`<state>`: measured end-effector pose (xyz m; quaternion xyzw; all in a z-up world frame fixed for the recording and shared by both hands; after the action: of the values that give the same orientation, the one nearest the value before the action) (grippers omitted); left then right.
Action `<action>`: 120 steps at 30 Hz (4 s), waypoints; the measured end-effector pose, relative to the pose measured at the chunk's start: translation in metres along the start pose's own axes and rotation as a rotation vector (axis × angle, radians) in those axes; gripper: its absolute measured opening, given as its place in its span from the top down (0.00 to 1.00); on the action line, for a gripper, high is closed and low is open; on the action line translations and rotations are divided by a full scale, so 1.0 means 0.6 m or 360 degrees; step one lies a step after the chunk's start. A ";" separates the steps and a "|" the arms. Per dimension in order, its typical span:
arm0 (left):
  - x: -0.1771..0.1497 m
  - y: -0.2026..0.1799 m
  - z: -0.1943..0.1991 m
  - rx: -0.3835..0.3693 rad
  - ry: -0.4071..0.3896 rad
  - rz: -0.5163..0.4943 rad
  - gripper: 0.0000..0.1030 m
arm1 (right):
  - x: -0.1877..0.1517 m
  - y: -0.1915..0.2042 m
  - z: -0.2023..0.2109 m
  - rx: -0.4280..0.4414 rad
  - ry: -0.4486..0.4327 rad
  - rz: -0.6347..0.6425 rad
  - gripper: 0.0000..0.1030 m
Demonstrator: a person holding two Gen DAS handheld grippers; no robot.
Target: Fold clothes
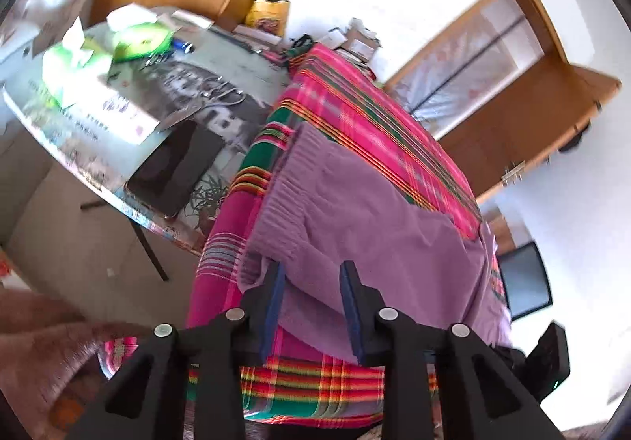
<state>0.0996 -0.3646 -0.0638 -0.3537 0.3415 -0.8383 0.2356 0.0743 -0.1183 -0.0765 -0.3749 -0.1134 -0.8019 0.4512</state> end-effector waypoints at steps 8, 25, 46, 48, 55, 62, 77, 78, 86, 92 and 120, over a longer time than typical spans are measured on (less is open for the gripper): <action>0.006 0.044 -0.024 0.0017 -0.0005 0.0313 0.71 | -0.012 0.008 -0.002 -0.0057 -0.0025 0.0068 0.95; -0.016 0.029 0.007 0.0135 -0.0133 0.0325 0.91 | -0.005 0.013 0.022 -0.0063 -0.0124 0.0074 0.95; -0.032 0.050 0.005 0.0208 -0.0203 0.0375 0.91 | 0.006 -0.118 0.028 -0.0166 -0.0146 -0.0389 0.84; -0.032 0.049 0.004 0.0219 -0.0206 0.0369 0.90 | 0.005 -0.113 0.018 -0.0190 -0.0128 -0.0361 0.84; -0.030 0.028 0.024 0.0299 -0.0262 0.0335 0.88 | -0.016 -0.118 0.013 -0.0182 -0.0064 -0.0355 0.84; -0.018 -0.050 0.029 0.0303 -0.0324 0.0107 0.82 | -0.033 -0.225 0.061 -0.0311 -0.0127 -0.0611 0.84; -0.089 -0.250 -0.181 0.0055 0.0173 -0.0414 0.80 | -0.091 -0.384 0.101 -0.0520 -0.0109 -0.0942 0.80; -0.095 -0.266 -0.192 0.0041 0.0196 -0.0461 0.80 | -0.092 -0.394 0.104 -0.0519 -0.0111 -0.0964 0.79; -0.153 -0.357 -0.288 -0.0031 0.0437 -0.0729 0.79 | -0.115 -0.434 0.114 -0.0543 -0.0103 -0.1103 0.76; -0.180 -0.380 -0.332 -0.0068 0.0561 -0.0773 0.79 | -0.128 -0.434 0.115 -0.0545 -0.0087 -0.1107 0.76; -0.203 -0.387 -0.410 -0.0108 0.0698 -0.0723 0.79 | -0.101 -0.533 0.058 -0.0499 -0.0038 -0.1289 0.74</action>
<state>-0.0434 -0.0350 -0.0718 -0.2393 0.3243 -0.9139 -0.0490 -0.1481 0.1197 -0.0448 -0.3734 -0.1334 -0.9173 0.0366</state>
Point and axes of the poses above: each gripper's, at about its wrist camera, not at the fingertips, and z roughly against the way its jaws point, y to its left, x to its top, the point moved 10 cm from there along -z, roughly the way its jaws point, and after that the axes turned 13 degrees about -x, right-handed, at the moved point
